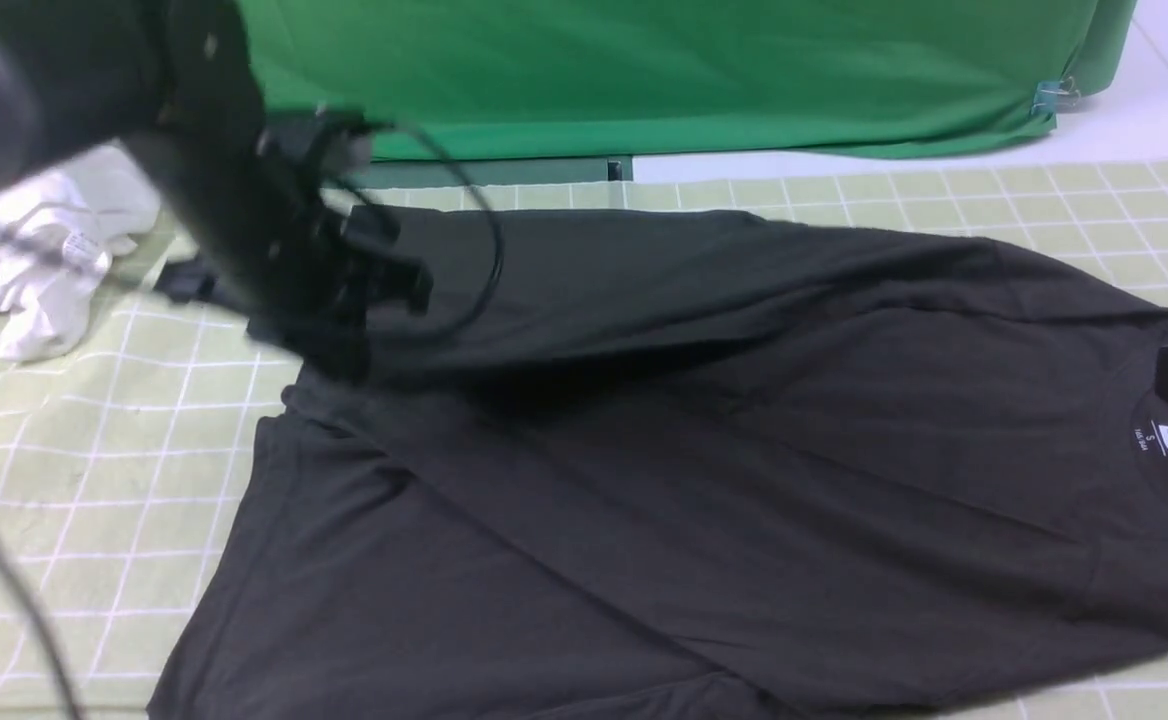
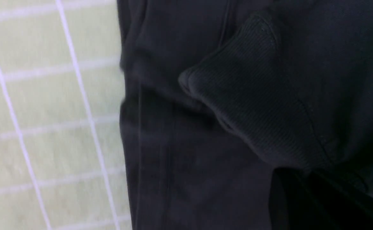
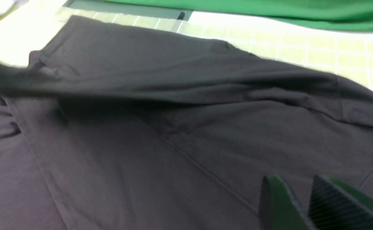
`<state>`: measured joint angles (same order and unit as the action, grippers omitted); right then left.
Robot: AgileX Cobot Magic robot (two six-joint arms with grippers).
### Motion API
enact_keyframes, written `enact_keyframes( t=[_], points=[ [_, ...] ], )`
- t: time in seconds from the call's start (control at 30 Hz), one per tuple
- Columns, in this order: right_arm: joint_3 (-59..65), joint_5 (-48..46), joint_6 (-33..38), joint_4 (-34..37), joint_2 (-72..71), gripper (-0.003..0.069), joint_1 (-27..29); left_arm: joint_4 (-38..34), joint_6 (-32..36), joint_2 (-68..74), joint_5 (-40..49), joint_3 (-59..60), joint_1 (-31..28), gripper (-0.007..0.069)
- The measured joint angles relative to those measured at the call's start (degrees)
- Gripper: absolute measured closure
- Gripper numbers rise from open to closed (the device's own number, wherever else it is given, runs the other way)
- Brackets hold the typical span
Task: Fold a long-sleeved shirt over a green coffee tablecloth.
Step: 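Fold the left side of the dark shirt inward over its body with the left gripper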
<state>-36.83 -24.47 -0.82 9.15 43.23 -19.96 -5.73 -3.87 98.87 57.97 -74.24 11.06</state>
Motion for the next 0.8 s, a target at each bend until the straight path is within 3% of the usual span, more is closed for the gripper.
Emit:
enact_keyframes(
  t=[0.27, 0.53, 0.6, 0.8],
  points=[
    [0.0, 0.9, 0.1, -0.1, 0.0, 0.0487, 0.0, 1.4, -3.6, -7.7, -5.5, 12.4, 2.4, 0.0594],
    [0.0, 1.0, 0.2, -0.1, 0.0, 0.0478, 0.0, 1.4, -3.7, -7.3, -4.7, 14.5, 2.8, 0.0563],
    [0.0, 1.0, 0.2, -0.1, 0.0, 0.0476, 0.0, 2.2, -3.7, -7.3, -3.6, 14.5, 2.8, 0.0531],
    [0.0, 1.0, -0.2, -0.1, 0.0, 0.0470, 0.0, 9.0, -6.6, -7.4, 3.9, 17.1, 2.8, 0.0291]
  ],
)
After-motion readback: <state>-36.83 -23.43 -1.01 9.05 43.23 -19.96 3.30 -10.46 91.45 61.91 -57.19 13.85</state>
